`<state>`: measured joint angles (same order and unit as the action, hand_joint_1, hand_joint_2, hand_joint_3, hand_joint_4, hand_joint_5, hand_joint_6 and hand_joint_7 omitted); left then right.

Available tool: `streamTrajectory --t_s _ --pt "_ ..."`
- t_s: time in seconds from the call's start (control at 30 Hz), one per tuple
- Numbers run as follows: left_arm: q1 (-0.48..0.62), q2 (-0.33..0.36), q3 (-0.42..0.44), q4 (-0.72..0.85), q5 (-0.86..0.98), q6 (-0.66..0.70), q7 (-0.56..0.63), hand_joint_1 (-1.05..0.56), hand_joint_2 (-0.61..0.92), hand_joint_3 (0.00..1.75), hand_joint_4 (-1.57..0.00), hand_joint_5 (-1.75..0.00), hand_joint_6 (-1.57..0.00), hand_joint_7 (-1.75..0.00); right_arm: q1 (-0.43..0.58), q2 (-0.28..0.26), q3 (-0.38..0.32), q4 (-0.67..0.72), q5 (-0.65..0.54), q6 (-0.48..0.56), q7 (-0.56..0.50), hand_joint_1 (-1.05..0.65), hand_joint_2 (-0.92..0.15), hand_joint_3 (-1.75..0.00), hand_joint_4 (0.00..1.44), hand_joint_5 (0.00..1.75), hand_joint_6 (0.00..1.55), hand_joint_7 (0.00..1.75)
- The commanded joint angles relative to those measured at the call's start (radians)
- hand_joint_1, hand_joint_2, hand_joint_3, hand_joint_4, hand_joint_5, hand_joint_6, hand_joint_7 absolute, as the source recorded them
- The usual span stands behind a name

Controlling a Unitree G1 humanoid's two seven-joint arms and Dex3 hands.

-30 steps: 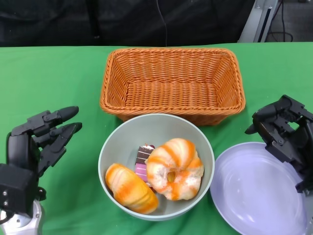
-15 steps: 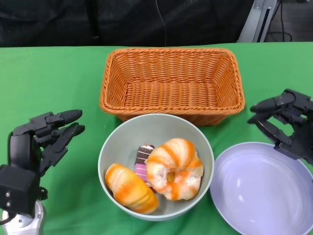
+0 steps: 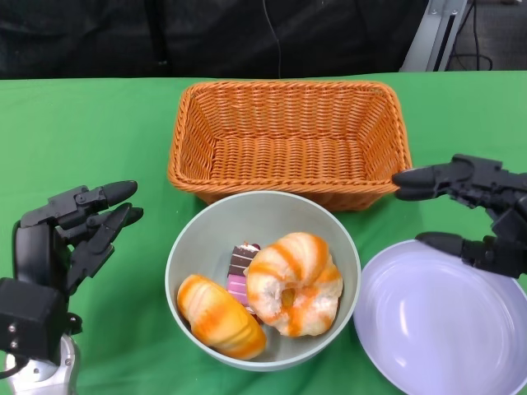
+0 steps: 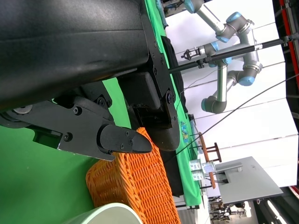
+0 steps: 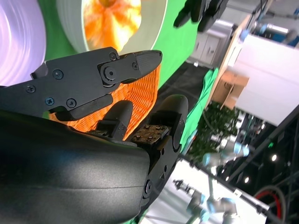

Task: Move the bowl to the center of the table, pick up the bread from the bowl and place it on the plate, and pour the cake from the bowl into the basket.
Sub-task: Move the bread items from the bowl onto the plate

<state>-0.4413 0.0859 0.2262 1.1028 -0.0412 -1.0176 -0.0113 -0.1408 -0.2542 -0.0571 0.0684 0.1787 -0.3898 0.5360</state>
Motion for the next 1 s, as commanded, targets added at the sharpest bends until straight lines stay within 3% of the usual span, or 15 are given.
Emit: streamTrajectory --t_s 0.03,0.4,0.7,1.0 --pt "-0.008 0.012 0.004 0.007 -0.008 -0.017 -0.002 -0.18 0.92 0.18 -1.14 -0.32 -1.19 -0.17 0.019 -0.026 0.006 -0.064 -0.014 0.026 -0.009 -0.46 -0.91 0.0 0.54 0.72 0.6 0.29" --pt "-0.009 0.01 0.003 0.01 -0.001 -0.016 0.01 -0.17 0.92 0.18 -1.13 -0.35 -1.19 -0.18 -0.058 -0.021 0.057 -0.062 -0.153 0.041 -0.075 -0.49 -0.92 -0.01 0.56 0.81 0.66 0.25" --pt "-0.011 0.003 0.005 0.012 -0.011 -0.014 -0.005 -0.17 0.92 0.15 -1.11 -0.39 -1.2 -0.18 -0.079 -0.052 0.097 -0.085 -0.26 0.072 -0.096 -0.51 -0.9 0.0 0.62 0.66 0.7 0.14" --pt "-0.014 -0.004 0.008 0.019 -0.023 -0.017 -0.018 -0.17 0.92 0.16 -1.1 -0.41 -1.2 -0.18 -0.079 -0.049 0.121 -0.151 -0.323 0.089 -0.143 -0.51 -0.88 0.0 0.6 0.59 0.71 0.1"
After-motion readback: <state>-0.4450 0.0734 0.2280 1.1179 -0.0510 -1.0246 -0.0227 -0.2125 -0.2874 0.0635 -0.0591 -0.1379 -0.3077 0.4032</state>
